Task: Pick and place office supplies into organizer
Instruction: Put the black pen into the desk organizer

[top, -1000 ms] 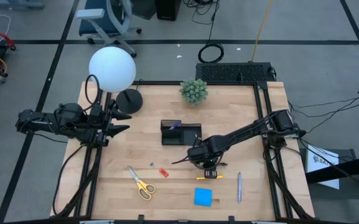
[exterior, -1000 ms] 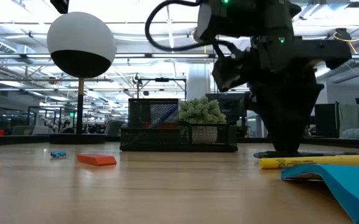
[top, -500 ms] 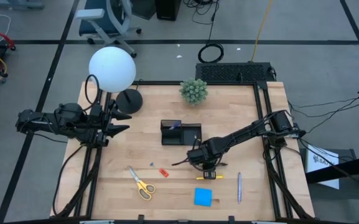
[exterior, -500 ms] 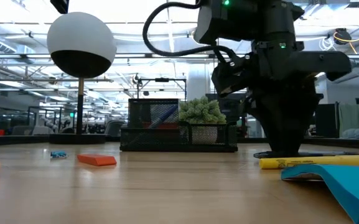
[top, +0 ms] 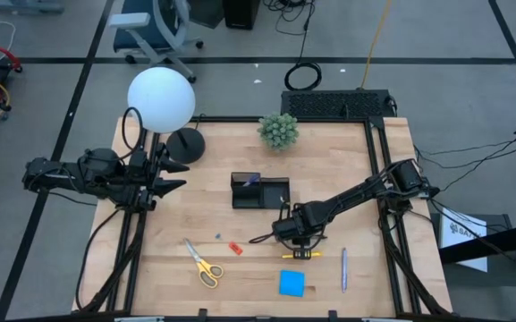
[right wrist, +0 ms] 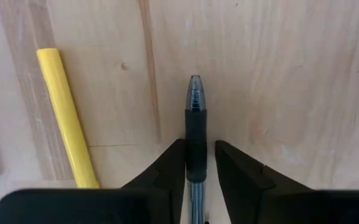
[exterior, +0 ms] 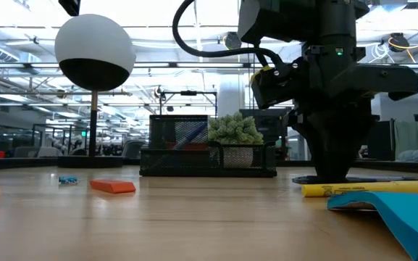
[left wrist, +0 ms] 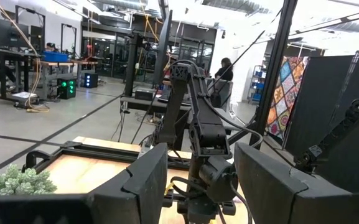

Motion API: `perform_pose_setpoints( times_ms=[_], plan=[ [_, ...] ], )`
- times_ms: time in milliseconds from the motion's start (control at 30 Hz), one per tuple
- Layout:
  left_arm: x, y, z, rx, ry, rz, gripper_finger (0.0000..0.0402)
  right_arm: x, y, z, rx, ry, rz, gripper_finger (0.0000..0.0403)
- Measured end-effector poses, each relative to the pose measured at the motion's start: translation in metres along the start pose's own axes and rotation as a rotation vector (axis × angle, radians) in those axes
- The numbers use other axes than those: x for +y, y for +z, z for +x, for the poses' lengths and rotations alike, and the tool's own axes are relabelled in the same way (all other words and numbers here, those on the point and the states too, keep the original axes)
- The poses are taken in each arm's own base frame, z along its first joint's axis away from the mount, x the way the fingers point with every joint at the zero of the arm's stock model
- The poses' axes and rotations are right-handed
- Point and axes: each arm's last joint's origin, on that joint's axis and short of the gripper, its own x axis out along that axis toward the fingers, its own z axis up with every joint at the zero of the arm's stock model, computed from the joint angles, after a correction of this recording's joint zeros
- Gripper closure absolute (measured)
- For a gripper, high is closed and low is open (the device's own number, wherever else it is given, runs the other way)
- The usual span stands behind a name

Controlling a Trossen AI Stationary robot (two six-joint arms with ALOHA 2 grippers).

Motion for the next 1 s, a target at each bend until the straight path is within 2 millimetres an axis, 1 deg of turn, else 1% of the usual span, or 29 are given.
perform_pose_setpoints(
  times_ms=[333, 533, 667, 833, 1000],
  plan=[
    [0.000, 0.000, 0.000, 0.001, 0.000, 0.000, 0.0211, -0.001, 0.000, 0.000, 0.001, 0.004, -0.024, 0.0375],
    [0.000, 0.000, 0.000, 0.000, 0.000, 0.000, 0.0211, -0.002, 0.001, 0.000, 0.001, 0.009, -0.030, 0.0371],
    [0.000, 0.000, 0.000, 0.000, 0.000, 0.000, 0.0211, -0.004, 0.001, -0.002, -0.009, 0.016, -0.041, 0.0375],
    [0.000, 0.000, 0.000, 0.000, 0.000, 0.000, 0.0211, -0.005, 0.002, -0.011, -0.041, 0.025, -0.056, 0.0375],
    [0.000, 0.000, 0.000, 0.000, 0.000, 0.000, 0.0211, -0.009, 0.006, -0.018, -0.103, 0.013, -0.058, 0.0376]
  ],
)
